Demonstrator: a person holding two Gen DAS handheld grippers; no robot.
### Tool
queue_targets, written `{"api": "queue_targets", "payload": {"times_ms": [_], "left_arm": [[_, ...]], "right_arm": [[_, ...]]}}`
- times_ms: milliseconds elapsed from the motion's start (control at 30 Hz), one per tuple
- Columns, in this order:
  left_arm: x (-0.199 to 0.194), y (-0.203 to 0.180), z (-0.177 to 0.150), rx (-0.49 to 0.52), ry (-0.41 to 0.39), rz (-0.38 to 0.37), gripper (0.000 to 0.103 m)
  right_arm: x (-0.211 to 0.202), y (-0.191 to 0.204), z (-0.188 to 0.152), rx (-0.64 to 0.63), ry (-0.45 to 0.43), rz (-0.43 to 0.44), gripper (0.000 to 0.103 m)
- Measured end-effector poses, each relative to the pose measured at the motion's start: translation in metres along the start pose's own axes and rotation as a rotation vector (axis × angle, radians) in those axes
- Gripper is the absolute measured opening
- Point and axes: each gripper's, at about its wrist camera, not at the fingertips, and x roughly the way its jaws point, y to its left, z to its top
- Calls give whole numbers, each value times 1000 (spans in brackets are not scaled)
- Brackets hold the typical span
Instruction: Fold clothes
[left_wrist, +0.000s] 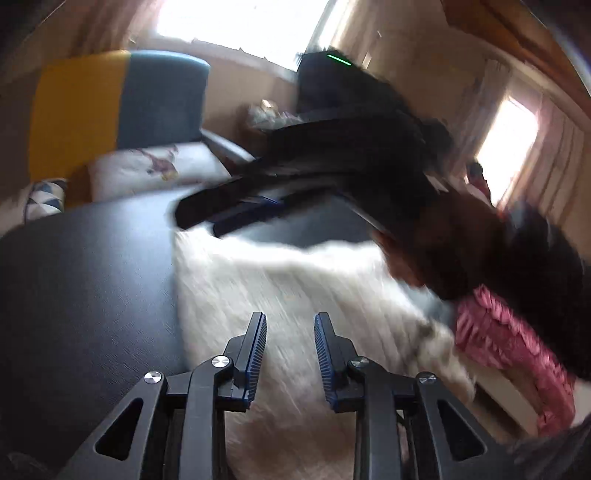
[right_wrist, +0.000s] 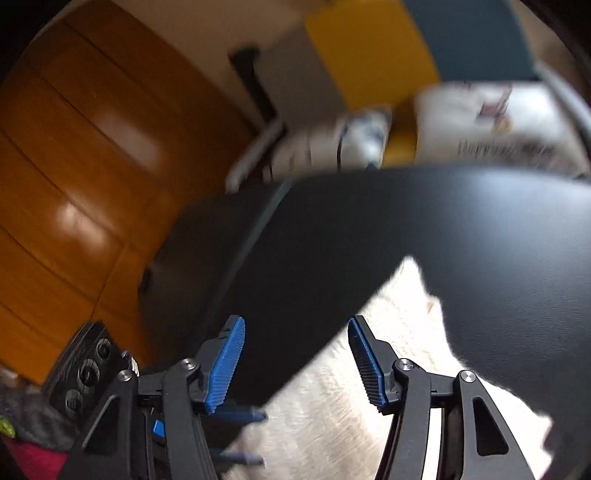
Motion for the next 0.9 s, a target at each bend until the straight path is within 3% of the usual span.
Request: {"api": "queue_targets", "payload": {"times_ms": [133, 233, 367, 500, 567, 633, 700, 733, 767, 900], "left_arm": [[23, -1, -12, 3, 41, 18, 26], [29, 0, -16, -29, 43, 21, 25], [27, -7, -20, 15, 32, 38, 26], [16, 11, -13, -93, 12, -13, 26], [4, 23, -8, -160, -11, -20, 26], [-10, 36, -5, -216, -34, -7, 27], [-21, 49, -3, -260, -49, 5, 29], [-26, 56, -3, -280, -54, 12, 29], [-27, 63, -3, -306, -41, 1, 32], [-10, 97, 6, -439, 47, -81, 36]], "right_arm": [[69, -34, -3, -28, 219, -213, 55], [75, -34, -3, -69, 170, -254, 54], [70, -34, -5, -66, 159, -248, 54], [61, -30, -6, -58, 137, -253, 55], [46, -23, -8, -42, 104, -271, 56], [14, -14, -16, -25, 1, -277, 62], [-28, -6, -33, 9, -129, -252, 86], [-49, -6, -46, 36, -174, -228, 92], [-71, -5, -59, 63, -218, -203, 98], [-138, -18, -127, 260, -317, -141, 103]]}}
